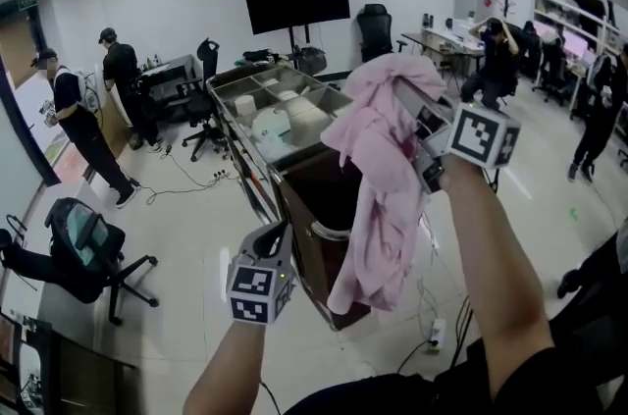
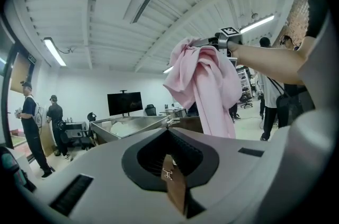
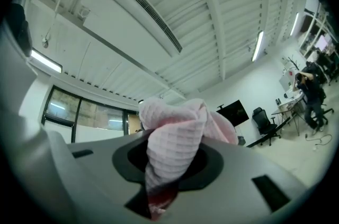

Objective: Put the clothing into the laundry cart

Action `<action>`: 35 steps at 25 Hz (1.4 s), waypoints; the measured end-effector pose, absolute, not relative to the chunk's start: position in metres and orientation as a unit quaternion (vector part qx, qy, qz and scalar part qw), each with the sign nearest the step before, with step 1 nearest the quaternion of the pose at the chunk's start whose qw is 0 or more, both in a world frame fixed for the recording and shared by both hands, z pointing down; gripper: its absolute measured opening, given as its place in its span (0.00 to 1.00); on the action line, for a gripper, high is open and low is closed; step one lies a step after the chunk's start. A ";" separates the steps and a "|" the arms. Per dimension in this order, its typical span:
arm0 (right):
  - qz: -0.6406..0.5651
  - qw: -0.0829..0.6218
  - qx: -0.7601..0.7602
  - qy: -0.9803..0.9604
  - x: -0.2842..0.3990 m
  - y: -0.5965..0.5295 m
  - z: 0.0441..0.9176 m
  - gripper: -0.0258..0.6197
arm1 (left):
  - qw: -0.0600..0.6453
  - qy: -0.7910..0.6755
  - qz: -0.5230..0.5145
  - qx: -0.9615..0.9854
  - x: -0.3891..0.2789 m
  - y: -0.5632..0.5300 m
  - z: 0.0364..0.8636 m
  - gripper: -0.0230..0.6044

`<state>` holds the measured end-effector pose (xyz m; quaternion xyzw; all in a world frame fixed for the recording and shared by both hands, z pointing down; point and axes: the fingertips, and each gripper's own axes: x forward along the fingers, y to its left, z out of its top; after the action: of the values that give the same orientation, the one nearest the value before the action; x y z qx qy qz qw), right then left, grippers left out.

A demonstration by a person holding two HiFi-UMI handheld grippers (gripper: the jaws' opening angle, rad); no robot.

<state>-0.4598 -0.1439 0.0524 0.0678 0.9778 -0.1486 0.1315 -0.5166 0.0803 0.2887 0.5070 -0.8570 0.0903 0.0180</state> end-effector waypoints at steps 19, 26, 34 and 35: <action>-0.160 -0.034 0.087 0.983 -0.653 -0.246 0.206 0.21 | 0.041 -0.892 0.066 0.446 -0.598 -0.045 0.276 0.04; -0.129 -0.100 0.083 0.983 -0.677 -0.248 0.253 0.26 | 0.045 -0.889 0.083 0.449 -0.612 -0.067 0.275 0.04; -0.069 -0.307 0.098 0.944 -0.652 -0.253 0.362 0.62 | 0.047 -0.880 0.091 0.463 -0.617 -0.084 0.285 0.04; -0.076 -0.304 0.095 0.945 -0.649 -0.257 0.363 0.62 | 0.049 -0.879 0.089 0.467 -0.616 -0.087 0.286 0.04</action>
<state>-0.6487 -0.2566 0.3626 0.0950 0.9449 -0.0762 -0.3038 -0.6158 -0.0866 0.2856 0.4666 -0.8786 0.0895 0.0487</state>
